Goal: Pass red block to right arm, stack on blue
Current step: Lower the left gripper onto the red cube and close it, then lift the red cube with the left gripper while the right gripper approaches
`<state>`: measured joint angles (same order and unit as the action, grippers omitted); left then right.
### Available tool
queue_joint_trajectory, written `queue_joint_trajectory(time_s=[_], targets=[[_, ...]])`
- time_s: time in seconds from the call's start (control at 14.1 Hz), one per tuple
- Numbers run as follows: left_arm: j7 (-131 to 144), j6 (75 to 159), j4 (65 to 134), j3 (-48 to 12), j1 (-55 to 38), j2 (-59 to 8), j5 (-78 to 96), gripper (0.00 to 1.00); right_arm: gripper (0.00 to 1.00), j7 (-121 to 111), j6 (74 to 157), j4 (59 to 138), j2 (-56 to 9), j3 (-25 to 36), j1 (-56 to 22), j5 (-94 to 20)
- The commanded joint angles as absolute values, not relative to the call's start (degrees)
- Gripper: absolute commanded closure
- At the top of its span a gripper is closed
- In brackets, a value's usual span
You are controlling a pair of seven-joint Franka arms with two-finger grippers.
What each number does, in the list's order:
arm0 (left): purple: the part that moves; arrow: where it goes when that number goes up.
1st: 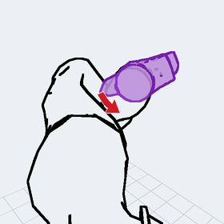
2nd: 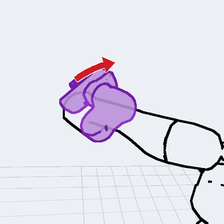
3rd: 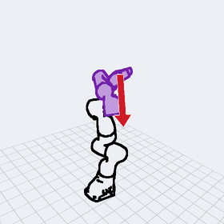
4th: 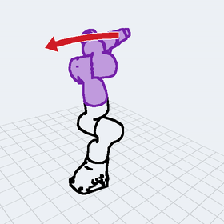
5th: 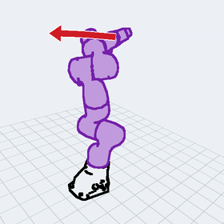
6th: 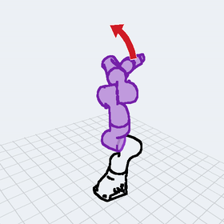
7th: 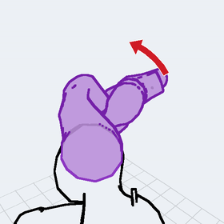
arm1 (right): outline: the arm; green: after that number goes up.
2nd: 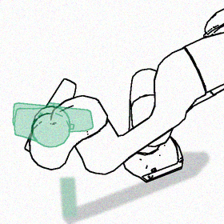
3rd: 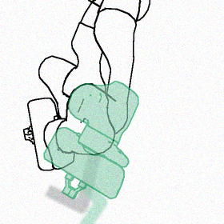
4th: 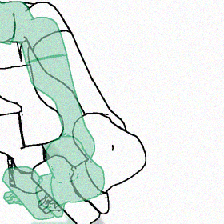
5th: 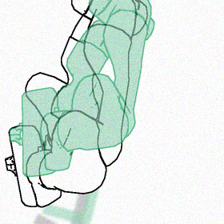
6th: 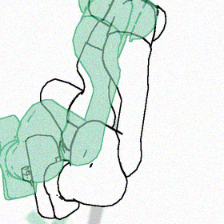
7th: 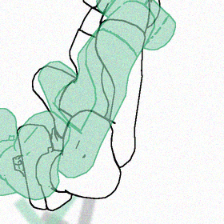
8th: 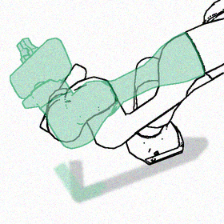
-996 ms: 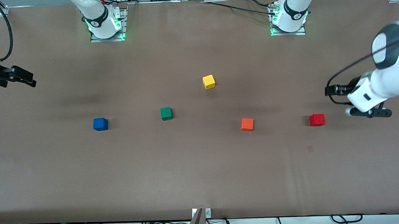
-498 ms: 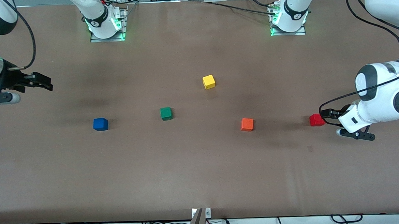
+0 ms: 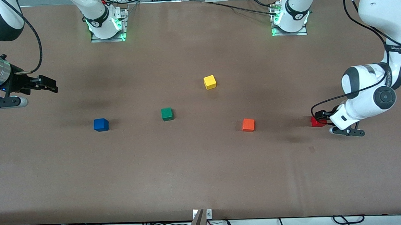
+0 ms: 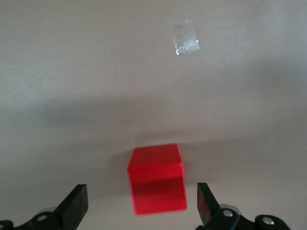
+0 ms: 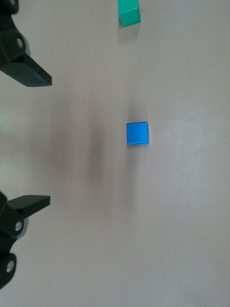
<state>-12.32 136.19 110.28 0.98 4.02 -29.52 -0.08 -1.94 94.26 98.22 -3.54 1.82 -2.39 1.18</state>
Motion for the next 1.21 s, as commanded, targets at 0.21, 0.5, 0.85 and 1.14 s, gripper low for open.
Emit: queue_joint_trajectory(time_s=[0.21,0.5,0.85,1.14], targets=[[-11.8,139.9,110.6,0.8,4.4,-32.3,0.7,0.09,0.00,-2.4,92.7,97.8,-4.5,1.9,-2.3,1.0],[-11.1,136.0,110.5,0.2,4.4,-30.9,0.7,0.79,0.00,-2.5,92.3,97.8,-4.7,2.3,-2.0,-1.5],[-14.6,120.3,103.7,-7.3,4.1,-26.1,0.1,0.93,0.00,-2.3,90.7,97.6,-6.3,2.4,-1.9,-14.5],[-31.2,114.3,92.0,-14.0,4.4,-25.9,3.3,0.92,0.00,-2.3,91.6,97.3,-10.1,2.0,-2.4,-29.2]])
